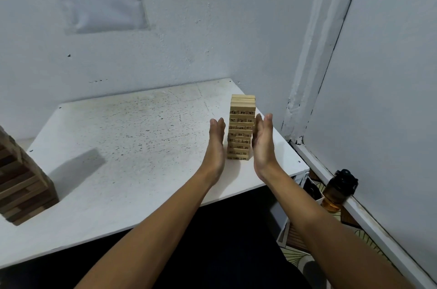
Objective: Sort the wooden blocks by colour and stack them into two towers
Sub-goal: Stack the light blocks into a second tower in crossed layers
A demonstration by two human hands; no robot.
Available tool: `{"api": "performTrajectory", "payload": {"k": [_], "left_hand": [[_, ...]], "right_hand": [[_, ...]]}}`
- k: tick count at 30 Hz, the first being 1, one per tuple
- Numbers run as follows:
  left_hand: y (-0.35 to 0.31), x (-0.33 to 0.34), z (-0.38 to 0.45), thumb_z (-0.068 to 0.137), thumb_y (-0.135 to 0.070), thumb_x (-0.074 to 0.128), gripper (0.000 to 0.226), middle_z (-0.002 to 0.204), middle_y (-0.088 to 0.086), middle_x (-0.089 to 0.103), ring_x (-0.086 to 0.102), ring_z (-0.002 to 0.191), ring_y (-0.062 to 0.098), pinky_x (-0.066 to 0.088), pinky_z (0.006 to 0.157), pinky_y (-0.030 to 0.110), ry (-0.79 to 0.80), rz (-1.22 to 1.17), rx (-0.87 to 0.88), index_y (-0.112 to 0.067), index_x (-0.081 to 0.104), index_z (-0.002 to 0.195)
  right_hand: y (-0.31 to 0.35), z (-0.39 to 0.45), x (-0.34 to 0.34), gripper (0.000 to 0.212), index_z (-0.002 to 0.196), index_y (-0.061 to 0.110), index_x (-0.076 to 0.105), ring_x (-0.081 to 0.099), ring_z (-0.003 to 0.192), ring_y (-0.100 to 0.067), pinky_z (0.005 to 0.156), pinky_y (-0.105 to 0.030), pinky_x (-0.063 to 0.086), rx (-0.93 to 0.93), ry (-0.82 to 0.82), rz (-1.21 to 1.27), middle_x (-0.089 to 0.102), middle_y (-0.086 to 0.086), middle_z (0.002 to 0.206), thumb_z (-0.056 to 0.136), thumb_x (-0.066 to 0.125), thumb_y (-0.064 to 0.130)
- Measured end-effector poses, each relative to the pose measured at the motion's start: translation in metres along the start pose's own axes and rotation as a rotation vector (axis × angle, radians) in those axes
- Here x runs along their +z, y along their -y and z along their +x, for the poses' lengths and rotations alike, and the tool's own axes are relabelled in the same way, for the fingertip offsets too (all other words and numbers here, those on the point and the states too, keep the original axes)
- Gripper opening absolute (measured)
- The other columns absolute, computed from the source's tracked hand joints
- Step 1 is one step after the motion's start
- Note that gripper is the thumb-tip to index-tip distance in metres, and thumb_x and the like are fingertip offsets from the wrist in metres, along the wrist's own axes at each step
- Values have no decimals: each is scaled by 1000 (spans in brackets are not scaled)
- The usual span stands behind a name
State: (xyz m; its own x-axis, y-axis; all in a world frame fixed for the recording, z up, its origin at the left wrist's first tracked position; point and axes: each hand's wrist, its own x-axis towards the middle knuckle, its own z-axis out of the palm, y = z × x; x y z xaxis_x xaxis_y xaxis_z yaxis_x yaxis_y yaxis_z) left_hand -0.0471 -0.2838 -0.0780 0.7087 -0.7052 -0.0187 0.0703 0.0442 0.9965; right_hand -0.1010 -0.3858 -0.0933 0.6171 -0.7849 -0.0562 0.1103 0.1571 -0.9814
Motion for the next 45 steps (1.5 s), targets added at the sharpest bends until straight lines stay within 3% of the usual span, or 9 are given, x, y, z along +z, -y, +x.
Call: {"api": "performTrajectory", "payload": {"k": [4,6,9,16,23,29,33,39,45], "left_hand": [[1,-30,4,101,-30,44,51,149,-2,43,41,131,11,29,105,30,-8,202,49,-25,30,150],[5,-46,7,92,-13,61,64,142,3,51,46,129,14,33,101,29,48,326,68,-23,30,148],[12,-60,15,77,-16,79,91,137,-1,54,44,127,8,32,102,27,115,580,108,-27,26,150],[17,-63,31,64,-29,89,112,137,-6,57,33,141,13,26,116,43,219,753,118,-32,19,151],[18,-58,39,51,-47,90,100,117,-18,66,57,118,7,37,110,47,209,779,181,-21,50,139],[16,-52,43,56,-28,94,83,122,-7,66,57,109,0,42,93,13,239,733,229,-20,57,131],[14,-50,49,57,-27,94,85,120,-7,66,58,103,-5,38,85,4,268,734,234,-19,55,132],[18,-52,56,52,-32,93,90,118,-6,68,61,109,4,48,95,23,301,702,241,-17,55,132],[17,-51,60,56,-21,94,83,113,-9,68,60,105,-4,44,85,5,321,706,246,-16,57,129]], "right_hand": [[15,-7,-17,53,154,16,21,45,129,-16,113,-34,30,-53,-3,9,42,2,143,105,32,32],[18,-5,-31,60,155,18,15,55,117,-16,112,-40,35,-76,20,-123,50,0,136,100,42,15],[18,-3,-48,83,156,21,6,57,114,-14,104,-41,44,-76,122,-424,60,0,130,91,55,3],[11,-1,-56,125,154,29,-10,48,122,-9,99,-23,31,-137,380,-837,57,4,134,71,84,28],[3,7,-51,125,156,24,4,48,121,-12,101,-28,34,-180,352,-871,60,7,126,64,87,37],[-3,12,-49,123,150,35,23,50,122,-21,103,-50,43,-197,330,-884,61,15,115,46,79,68],[0,12,-45,127,153,32,16,53,120,-17,104,-49,44,-215,345,-850,64,14,115,47,80,64],[0,12,-44,130,154,31,11,58,113,-10,103,-44,45,-228,345,-781,66,11,114,49,82,58],[-1,14,-44,120,155,29,13,57,112,-6,102,-38,47,-238,357,-753,64,7,115,61,88,37]]}}
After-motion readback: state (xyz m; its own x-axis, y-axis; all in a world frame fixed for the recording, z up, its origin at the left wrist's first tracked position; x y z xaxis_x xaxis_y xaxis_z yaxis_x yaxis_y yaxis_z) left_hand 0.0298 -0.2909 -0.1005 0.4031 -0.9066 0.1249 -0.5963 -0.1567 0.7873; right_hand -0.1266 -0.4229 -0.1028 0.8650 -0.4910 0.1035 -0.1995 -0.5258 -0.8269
